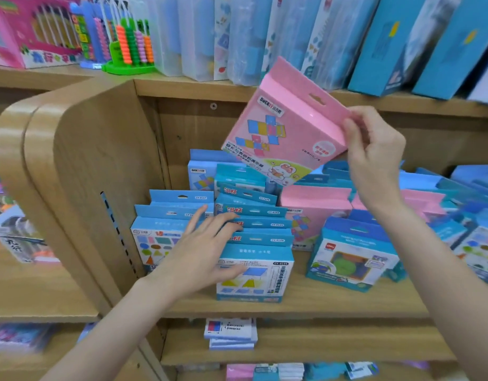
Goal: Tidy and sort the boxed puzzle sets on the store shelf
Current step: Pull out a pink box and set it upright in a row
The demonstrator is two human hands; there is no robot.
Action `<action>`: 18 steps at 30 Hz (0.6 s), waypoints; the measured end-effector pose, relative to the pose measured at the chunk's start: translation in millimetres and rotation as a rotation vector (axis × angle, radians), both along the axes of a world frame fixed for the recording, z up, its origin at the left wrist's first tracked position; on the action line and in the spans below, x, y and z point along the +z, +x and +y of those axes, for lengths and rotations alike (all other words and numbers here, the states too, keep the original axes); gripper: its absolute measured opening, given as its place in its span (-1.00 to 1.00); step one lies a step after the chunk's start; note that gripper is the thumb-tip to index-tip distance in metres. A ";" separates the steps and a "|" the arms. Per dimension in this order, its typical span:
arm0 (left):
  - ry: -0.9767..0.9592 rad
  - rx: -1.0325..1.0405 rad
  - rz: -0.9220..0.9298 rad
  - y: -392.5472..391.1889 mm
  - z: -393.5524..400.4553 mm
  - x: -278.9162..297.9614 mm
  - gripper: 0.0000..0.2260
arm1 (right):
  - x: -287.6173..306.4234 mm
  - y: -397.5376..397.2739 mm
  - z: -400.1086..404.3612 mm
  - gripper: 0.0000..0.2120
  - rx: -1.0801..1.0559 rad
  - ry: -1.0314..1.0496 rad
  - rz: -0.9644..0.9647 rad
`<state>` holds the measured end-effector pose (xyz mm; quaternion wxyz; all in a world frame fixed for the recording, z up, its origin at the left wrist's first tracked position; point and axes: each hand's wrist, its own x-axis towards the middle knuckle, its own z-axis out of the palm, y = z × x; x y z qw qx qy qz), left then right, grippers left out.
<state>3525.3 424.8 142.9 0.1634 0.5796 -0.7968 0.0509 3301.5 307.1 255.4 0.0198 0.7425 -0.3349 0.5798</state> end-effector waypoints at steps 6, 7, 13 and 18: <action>-0.010 -0.008 0.036 1.6 -0.9 -2.6 -0.40 | 11.5 -57.2 17.2 -0.86 0.042 0.151 -0.043; -0.014 -0.005 0.043 1.2 -0.9 -3.0 -0.41 | 12.2 -68.4 21.5 -0.84 0.080 0.192 -0.033; -0.039 0.020 -0.006 -3.2 -1.0 -3.3 -0.35 | -7.2 -118.7 39.6 -0.77 0.129 0.395 0.070; -0.022 0.043 -0.003 -7.0 -2.2 0.9 -0.23 | -31.1 -140.1 37.8 -0.70 0.176 0.518 -0.017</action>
